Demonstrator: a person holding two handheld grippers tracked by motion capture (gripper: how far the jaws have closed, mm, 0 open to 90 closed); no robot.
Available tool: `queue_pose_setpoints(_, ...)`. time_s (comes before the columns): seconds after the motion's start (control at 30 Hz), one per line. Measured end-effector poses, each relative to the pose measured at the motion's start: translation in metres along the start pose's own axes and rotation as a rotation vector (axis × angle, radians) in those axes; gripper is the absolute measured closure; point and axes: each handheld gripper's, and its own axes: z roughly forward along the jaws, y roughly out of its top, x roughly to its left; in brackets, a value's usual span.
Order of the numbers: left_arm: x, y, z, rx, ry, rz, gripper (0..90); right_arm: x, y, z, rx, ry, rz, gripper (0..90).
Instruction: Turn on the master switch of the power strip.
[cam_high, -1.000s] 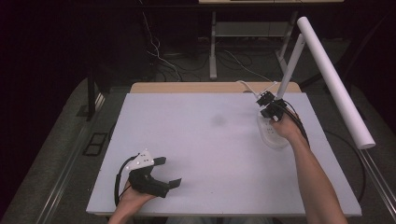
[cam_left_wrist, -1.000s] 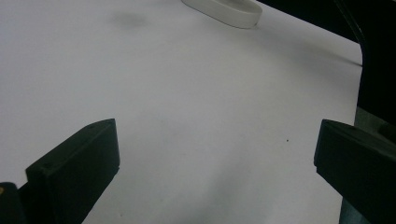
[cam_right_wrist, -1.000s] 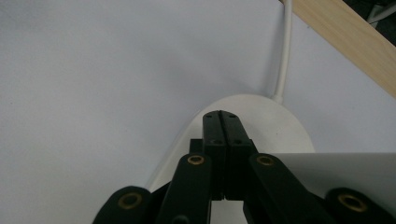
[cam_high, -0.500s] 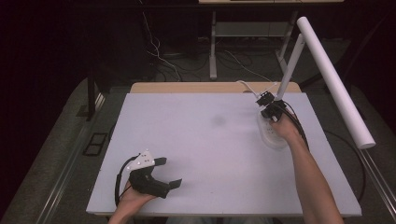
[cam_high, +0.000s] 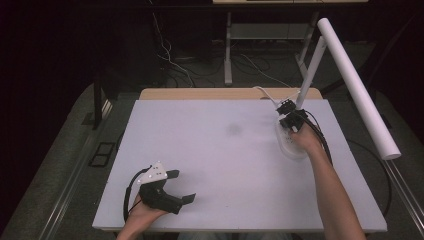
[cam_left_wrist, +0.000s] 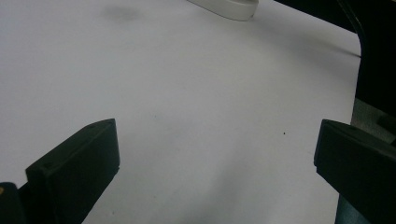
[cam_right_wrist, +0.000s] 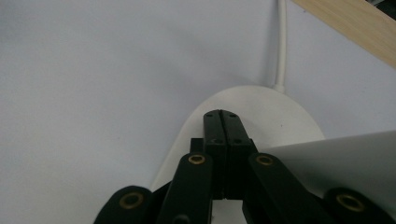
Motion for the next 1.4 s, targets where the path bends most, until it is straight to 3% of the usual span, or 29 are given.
queue_pose_setpoints(0.53,0.004,0.000,-0.001,0.000,0.004,-0.010,0.0,0.003,0.000,-0.005,-0.015,0.007,-0.043,89.8)
queue_pose_setpoints(1.4,0.003,0.000,-0.001,-0.005,0.005,-0.012,0.0,0.016,-0.005,-0.059,-0.146,0.082,-0.062,89.5)
